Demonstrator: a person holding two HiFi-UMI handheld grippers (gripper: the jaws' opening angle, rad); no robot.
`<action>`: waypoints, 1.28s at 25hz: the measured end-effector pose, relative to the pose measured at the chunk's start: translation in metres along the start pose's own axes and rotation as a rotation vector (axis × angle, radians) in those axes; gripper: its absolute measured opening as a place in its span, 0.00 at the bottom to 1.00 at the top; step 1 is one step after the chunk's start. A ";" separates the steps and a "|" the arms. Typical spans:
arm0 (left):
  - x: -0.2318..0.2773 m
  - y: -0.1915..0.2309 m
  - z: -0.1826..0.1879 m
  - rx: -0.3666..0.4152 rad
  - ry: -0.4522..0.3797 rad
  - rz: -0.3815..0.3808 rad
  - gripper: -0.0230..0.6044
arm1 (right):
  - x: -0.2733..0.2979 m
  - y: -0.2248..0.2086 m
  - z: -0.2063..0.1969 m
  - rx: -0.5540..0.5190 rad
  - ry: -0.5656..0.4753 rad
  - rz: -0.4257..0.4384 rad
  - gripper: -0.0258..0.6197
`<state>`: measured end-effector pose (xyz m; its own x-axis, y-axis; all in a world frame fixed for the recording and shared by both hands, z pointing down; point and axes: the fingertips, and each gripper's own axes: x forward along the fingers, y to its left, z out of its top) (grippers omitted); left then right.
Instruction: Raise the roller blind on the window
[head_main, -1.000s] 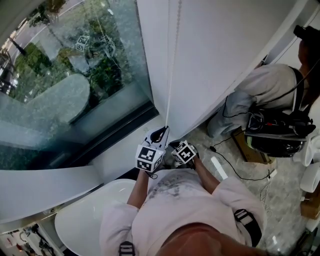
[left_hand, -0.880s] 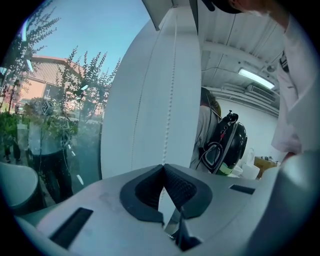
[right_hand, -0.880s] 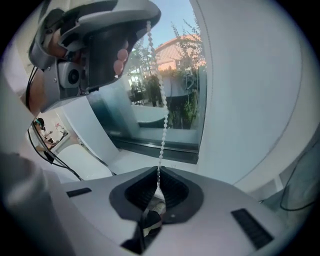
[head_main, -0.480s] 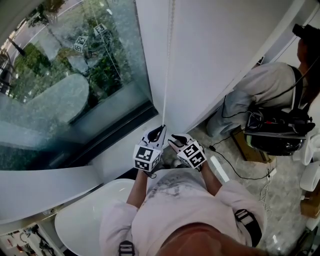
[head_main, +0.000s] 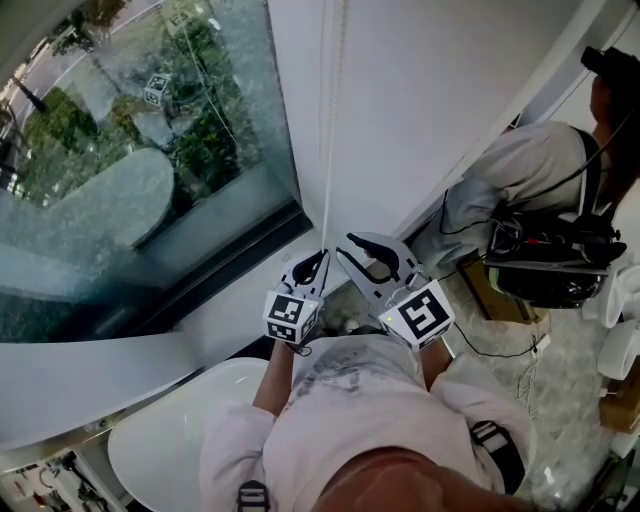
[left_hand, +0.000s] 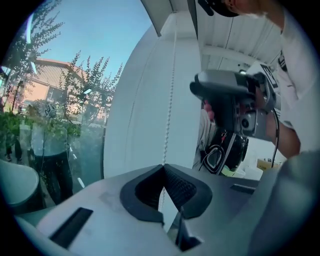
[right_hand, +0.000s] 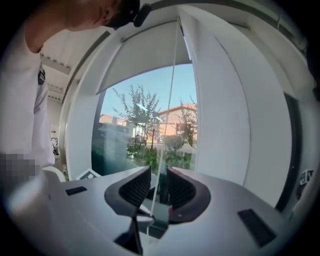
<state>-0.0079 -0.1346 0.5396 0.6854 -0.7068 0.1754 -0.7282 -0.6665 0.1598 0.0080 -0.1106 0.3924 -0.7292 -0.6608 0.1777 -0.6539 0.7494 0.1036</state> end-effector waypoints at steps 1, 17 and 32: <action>0.000 -0.001 0.000 -0.001 -0.004 -0.001 0.05 | 0.000 0.000 0.020 -0.014 -0.049 0.002 0.28; 0.007 -0.005 0.003 0.012 -0.028 -0.018 0.05 | 0.021 -0.026 0.142 -0.110 -0.259 -0.070 0.21; 0.014 -0.003 -0.005 0.004 -0.024 -0.028 0.05 | 0.024 -0.029 0.126 0.028 -0.212 -0.019 0.13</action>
<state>0.0038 -0.1419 0.5468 0.7052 -0.6935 0.1473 -0.7089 -0.6868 0.1606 -0.0157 -0.1531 0.2708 -0.7409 -0.6708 -0.0339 -0.6711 0.7373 0.0771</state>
